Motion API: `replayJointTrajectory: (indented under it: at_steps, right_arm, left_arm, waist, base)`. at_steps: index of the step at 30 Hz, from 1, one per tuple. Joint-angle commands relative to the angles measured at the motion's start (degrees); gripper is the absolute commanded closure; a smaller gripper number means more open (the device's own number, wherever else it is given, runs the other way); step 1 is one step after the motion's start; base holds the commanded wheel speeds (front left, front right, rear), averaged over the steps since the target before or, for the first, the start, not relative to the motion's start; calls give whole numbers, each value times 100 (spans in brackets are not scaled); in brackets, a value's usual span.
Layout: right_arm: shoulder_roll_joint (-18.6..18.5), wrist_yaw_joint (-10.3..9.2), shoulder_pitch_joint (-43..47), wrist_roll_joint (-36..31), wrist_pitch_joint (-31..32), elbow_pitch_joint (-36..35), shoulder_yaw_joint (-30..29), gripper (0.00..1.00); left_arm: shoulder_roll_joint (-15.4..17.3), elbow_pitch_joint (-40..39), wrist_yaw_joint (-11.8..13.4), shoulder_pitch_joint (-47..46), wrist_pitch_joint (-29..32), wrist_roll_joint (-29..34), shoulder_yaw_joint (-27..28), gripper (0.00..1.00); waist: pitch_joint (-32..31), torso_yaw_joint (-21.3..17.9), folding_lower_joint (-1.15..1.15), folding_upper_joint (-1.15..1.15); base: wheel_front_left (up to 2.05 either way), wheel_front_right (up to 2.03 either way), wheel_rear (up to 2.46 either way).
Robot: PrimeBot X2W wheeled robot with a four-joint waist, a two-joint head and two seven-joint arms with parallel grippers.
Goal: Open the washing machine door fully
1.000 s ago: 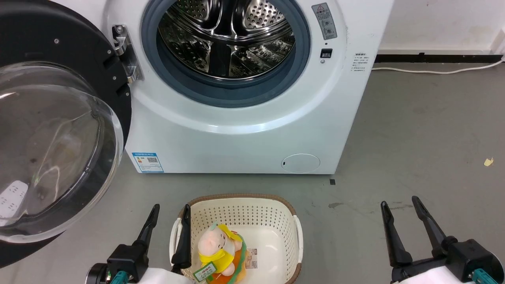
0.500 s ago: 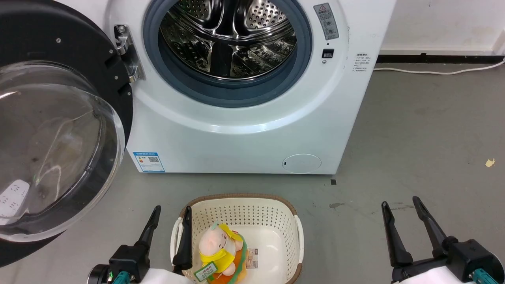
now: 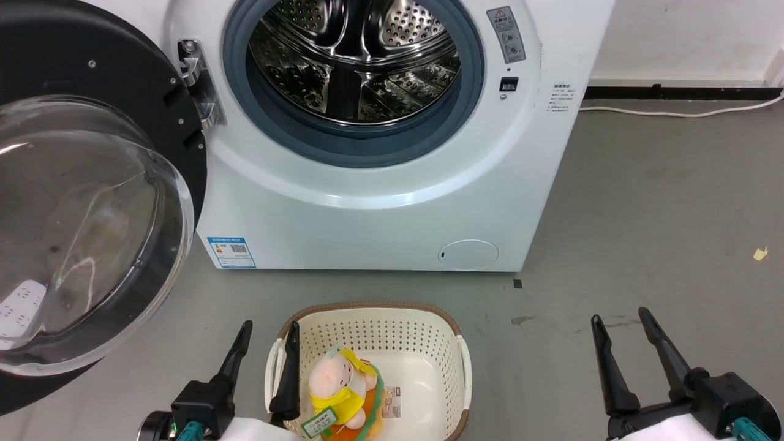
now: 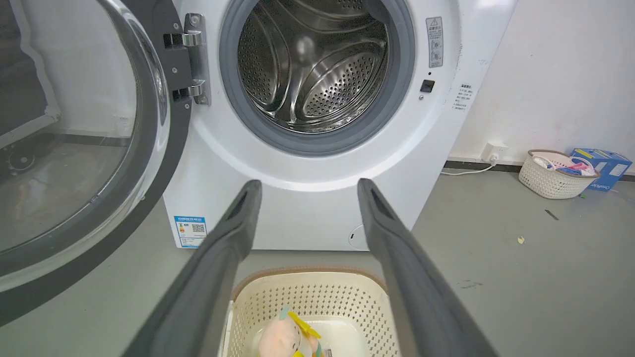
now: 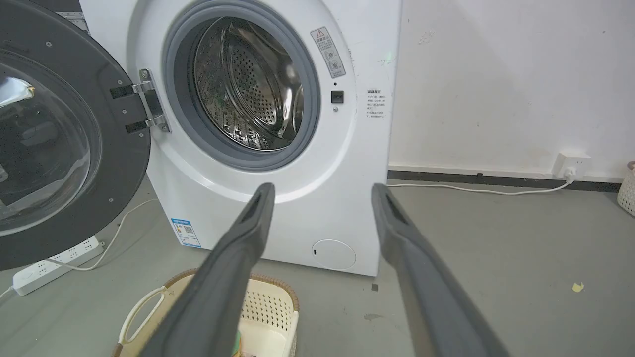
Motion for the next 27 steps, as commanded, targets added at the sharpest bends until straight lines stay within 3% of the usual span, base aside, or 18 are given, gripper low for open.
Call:
replayJointTrajectory:
  at_steps: [1, 27]
  right_arm:
    - [0, -1, -1, 1, 2, 0, 1, 100]
    - [5, 0, -63, -116, 292, -51, 0, 100]
  left_arm:
    - [0, 0, 0, -1, 2, -3, 0, 100]
    - [1, -133, 45, -25, 298, 193, 113, 100]
  waist:
    - [0, 0, 0, 0]
    - [-40, 0, 0, 0]
  base:
    - [0, 0, 0]
    - [0, 0, 0]
